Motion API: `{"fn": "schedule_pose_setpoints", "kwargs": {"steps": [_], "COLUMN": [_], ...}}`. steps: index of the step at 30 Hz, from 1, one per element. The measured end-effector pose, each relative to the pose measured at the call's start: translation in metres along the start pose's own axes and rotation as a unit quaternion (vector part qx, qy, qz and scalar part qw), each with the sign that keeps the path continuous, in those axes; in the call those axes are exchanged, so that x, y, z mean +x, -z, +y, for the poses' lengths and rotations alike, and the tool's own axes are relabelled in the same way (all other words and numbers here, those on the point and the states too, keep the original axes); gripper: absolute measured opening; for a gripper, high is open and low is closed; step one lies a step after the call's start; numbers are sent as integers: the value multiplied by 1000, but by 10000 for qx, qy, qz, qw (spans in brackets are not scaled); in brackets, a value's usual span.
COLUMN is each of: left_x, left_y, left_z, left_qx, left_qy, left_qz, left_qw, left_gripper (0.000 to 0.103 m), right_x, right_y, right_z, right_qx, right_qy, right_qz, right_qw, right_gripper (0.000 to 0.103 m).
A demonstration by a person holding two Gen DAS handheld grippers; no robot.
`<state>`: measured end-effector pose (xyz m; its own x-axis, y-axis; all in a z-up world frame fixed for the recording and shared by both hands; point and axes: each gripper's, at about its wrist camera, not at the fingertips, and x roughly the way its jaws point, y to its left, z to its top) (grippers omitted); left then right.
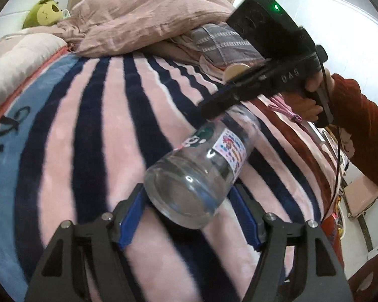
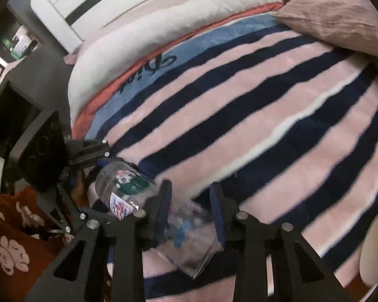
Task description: Flip cup upside down
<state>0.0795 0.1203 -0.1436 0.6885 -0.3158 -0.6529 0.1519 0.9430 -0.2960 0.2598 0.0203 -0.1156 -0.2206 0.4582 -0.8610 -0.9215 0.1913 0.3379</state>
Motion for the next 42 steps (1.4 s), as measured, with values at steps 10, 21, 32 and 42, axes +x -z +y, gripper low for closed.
{"fn": "schedule_pose_setpoints", "kwargs": {"steps": [10, 21, 32, 42], "left_x": [-27, -28, 6, -6], "left_y": [-21, 21, 1, 29], "left_z": [53, 42, -7, -21], "left_qx": [-952, -2420, -2625, -2943], "left_qy": [-239, 443, 945, 1066], "left_qz": [-415, 44, 280, 741], "left_qw": [9943, 9692, 9599, 9468], "left_gripper": [66, 66, 74, 74], "right_x": [-7, 51, 16, 21], "right_y": [40, 20, 97, 109], "right_z": [7, 49, 60, 42], "right_qx": [113, -577, 326, 1673], "right_qy": [-903, -345, -165, -1332], "right_qz": [175, 1018, 284, 810], "right_qw": [9957, 9925, 9989, 9735], "right_gripper": [40, 58, 57, 59]}}
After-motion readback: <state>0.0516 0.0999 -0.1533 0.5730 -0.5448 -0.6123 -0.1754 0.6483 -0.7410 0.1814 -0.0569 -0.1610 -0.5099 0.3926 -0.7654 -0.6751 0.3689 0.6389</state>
